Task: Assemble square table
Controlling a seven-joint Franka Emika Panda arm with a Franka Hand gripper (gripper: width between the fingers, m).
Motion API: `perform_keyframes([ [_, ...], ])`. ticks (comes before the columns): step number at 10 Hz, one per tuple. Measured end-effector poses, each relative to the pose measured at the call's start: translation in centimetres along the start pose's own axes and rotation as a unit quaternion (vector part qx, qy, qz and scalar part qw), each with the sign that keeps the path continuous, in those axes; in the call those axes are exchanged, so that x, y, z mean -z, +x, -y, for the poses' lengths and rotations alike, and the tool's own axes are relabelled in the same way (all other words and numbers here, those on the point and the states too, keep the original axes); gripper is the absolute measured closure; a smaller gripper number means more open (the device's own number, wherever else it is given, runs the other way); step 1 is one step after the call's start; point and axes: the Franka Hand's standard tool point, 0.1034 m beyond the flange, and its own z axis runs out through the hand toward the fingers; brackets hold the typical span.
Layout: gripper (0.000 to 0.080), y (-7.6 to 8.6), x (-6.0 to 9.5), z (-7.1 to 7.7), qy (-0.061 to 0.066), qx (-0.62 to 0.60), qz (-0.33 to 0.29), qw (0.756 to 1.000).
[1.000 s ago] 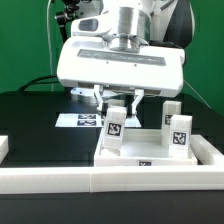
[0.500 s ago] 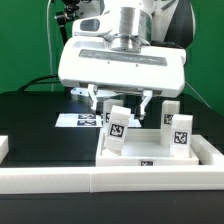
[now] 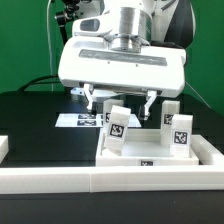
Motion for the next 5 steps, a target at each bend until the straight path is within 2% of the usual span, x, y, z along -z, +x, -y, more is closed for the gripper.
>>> perform_keyframes([
  [5,0.0150,0.74,0.76,-0.28,0.006,-0.005,0.012,1.000],
])
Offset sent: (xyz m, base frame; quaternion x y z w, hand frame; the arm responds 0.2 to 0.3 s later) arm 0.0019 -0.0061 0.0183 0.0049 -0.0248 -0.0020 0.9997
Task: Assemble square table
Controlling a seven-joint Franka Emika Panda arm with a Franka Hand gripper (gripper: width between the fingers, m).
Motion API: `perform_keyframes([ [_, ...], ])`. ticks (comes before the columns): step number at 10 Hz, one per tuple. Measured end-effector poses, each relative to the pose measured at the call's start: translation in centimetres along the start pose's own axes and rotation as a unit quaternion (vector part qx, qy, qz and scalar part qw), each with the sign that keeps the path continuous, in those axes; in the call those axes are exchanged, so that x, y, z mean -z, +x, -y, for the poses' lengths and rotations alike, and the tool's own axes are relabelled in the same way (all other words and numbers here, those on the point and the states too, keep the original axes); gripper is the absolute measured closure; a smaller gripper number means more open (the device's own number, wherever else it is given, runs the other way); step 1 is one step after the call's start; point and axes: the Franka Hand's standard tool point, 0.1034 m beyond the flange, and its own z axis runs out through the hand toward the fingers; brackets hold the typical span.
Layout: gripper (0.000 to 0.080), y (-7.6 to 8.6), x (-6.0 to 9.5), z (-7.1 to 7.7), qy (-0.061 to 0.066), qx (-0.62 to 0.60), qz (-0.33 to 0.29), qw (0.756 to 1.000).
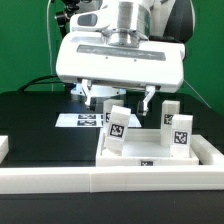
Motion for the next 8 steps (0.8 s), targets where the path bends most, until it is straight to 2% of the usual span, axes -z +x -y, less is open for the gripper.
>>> perform_keyframes([
  [1,0.0150,0.0,0.1,0.2,0.005,-0.002,0.015,1.000],
  [3,0.0150,-0.3,-0.1,0.3,0.006,-0.002,0.025,1.000],
  [4,0.0150,-0.8,-0.3,0.8,0.019,-0.006,0.076,0.997],
  [5,0.0150,-0.4,-0.3,0.9,0.024,-0.008,0.095,0.995],
  [7,0.0150,-0.7,-0.5,0.7,0.034,-0.014,0.160,0.986],
  [8,0.0150,-1.2,-0.7,0.4,0.040,-0.014,0.221,0.974],
])
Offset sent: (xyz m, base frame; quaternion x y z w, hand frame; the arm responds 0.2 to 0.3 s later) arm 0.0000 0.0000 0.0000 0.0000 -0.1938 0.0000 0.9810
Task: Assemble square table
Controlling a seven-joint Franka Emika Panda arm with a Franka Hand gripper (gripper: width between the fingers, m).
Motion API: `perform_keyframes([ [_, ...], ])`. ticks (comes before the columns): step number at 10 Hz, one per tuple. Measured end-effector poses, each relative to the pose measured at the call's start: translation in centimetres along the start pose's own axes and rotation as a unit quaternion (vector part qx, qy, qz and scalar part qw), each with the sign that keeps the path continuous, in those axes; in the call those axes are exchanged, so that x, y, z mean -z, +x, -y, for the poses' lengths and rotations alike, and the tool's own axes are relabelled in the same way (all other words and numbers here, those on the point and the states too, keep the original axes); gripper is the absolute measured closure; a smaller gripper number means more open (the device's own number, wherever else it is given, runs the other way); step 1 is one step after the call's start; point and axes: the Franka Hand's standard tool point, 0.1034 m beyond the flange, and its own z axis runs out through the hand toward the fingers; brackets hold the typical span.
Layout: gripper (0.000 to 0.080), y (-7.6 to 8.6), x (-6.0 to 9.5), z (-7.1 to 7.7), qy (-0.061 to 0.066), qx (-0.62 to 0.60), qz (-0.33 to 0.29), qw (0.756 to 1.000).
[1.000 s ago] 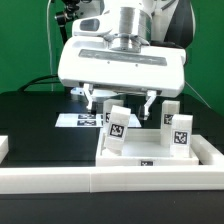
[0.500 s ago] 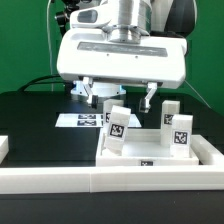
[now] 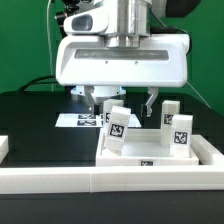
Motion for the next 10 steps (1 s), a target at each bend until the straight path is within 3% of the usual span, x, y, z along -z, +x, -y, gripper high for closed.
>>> perform_keyframes([
  [1,0.0150,0.72,-0.08,-0.52,-0.001,-0.003,0.012,1.000],
  [7,0.0150,0.76,-0.23,-0.69,-0.001,-0.005,0.016,1.000],
  [9,0.0447,0.80,-0.26,-0.75,-0.001,-0.005,0.014,1.000],
  [10,0.0511,0.81,-0.26,-0.76,-0.001,-0.005,0.013,1.000],
])
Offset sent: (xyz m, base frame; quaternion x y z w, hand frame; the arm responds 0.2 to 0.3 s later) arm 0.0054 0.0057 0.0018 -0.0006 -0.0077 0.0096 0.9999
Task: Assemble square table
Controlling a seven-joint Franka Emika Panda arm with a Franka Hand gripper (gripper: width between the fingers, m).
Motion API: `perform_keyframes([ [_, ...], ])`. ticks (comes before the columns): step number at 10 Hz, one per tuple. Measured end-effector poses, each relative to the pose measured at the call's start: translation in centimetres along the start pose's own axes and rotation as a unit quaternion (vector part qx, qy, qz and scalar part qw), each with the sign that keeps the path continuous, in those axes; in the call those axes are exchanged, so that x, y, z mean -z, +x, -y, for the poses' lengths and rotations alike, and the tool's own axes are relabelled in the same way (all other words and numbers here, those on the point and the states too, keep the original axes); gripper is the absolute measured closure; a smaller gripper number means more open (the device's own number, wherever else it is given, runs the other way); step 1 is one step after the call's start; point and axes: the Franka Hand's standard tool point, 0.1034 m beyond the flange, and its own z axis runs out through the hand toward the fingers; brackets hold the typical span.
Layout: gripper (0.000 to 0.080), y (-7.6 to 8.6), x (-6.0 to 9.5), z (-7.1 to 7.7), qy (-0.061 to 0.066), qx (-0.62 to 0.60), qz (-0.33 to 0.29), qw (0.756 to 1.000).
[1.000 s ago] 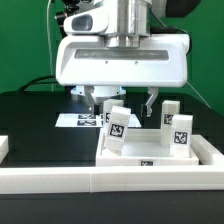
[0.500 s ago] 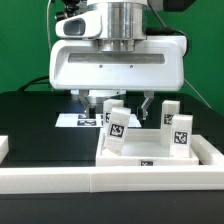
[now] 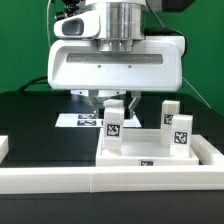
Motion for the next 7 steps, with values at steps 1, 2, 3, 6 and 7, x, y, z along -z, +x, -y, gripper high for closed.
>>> perform_keyframes([
  [1,0.0511,0.00,0.00,0.00,0.000,-0.002,0.000,1.000],
  [2,0.0511,0.01,0.00,0.00,0.000,-0.011,0.000,1.000],
  [3,0.0511,0.01,0.00,0.00,0.000,-0.011,0.000,1.000],
  [6,0.0511,-0.03,-0.07,-0.01,0.002,-0.154,-0.010,0.988],
  [7,0.0511,-0.03,-0.07,0.06,0.003,-0.185,-0.012,0.983],
])
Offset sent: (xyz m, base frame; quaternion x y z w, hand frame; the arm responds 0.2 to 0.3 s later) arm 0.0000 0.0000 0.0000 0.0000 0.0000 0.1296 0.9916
